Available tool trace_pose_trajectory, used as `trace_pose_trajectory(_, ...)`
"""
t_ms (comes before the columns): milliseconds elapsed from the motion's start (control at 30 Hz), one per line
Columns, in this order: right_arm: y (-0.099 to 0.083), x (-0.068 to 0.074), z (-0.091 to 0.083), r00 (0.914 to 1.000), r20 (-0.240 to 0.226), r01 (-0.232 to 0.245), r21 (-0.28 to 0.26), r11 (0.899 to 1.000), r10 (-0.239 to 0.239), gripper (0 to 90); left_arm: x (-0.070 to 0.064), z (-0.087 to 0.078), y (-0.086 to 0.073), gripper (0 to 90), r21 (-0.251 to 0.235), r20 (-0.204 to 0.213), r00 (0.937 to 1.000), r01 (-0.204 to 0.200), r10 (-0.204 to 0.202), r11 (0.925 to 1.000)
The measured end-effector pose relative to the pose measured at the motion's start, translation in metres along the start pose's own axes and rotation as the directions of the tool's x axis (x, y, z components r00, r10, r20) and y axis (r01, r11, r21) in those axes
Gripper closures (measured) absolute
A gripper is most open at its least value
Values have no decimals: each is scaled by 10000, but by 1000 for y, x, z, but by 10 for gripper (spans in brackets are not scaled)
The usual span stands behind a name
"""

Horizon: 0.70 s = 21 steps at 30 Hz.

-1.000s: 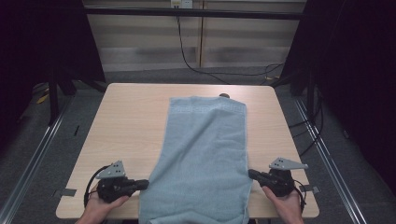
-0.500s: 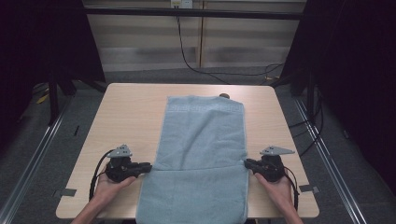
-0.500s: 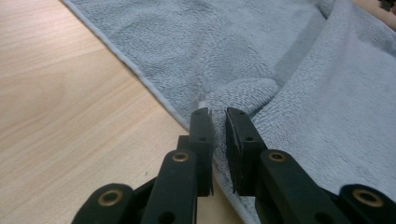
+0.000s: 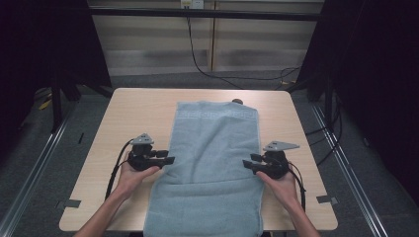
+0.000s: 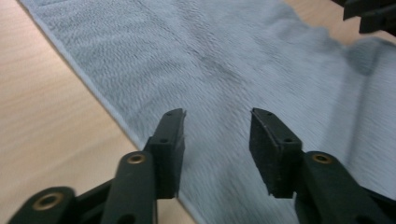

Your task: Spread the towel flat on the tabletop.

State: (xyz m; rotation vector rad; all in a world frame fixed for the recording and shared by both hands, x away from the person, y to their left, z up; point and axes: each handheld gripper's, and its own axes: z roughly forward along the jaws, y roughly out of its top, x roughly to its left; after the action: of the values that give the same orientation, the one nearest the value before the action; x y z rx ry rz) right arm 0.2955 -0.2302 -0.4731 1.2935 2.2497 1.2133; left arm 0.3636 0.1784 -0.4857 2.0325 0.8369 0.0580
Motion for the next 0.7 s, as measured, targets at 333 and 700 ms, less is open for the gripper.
trace_pose_trajectory(333,-1,-16,30,9997,231,52,692,9976,-68,439,-5,12,-13,817,1233,-962,9824,-1477,1599,9813)
trace_pose_trajectory(700,-3,-10,47,9946,632,750,1043,9917,-818,424,0,0,-24,853,925,-703,9912,-1054,1121,9901)
